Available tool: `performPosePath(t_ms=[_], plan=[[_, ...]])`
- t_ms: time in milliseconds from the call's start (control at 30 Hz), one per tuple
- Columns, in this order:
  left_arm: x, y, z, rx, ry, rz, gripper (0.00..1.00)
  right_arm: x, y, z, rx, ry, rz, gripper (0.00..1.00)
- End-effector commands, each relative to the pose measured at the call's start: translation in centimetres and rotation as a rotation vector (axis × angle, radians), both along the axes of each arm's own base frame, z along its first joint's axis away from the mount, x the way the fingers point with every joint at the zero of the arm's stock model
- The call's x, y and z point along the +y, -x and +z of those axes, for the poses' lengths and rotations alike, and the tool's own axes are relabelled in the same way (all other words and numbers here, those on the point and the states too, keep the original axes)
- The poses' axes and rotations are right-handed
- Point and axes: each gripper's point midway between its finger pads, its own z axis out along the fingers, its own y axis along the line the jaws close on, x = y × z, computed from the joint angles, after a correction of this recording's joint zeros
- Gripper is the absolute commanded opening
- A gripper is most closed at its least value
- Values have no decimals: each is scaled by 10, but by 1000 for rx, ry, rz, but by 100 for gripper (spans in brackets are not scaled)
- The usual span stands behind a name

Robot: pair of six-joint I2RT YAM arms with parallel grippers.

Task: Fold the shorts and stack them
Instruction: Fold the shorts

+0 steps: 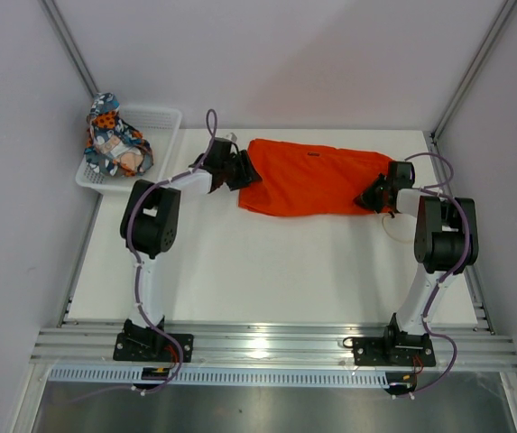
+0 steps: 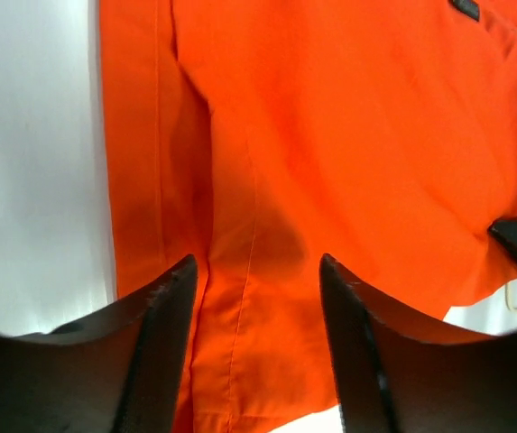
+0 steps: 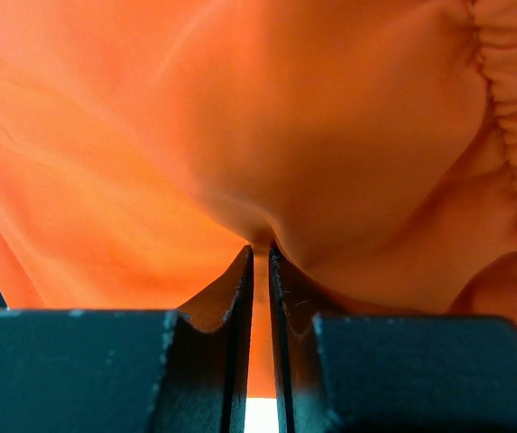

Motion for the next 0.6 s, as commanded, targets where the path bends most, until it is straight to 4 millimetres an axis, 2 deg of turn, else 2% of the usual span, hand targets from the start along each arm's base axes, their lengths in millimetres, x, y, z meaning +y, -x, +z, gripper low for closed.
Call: performPosePath(t_ms=[0,367,500,567], plan=[[-3,-18,13,-70,2,-26,55,-1,-2,-6,15,4,9,14],[-5,-22,2,-51,39,-48,46,1,-3,-8,19,-10,19,15],[-1,-20,7,-61,42,-44,47,2,-3,-8,19,-9,27,15],[0,-17,1,-52,39,-46,47,2,-3,-8,18,-12,27,15]])
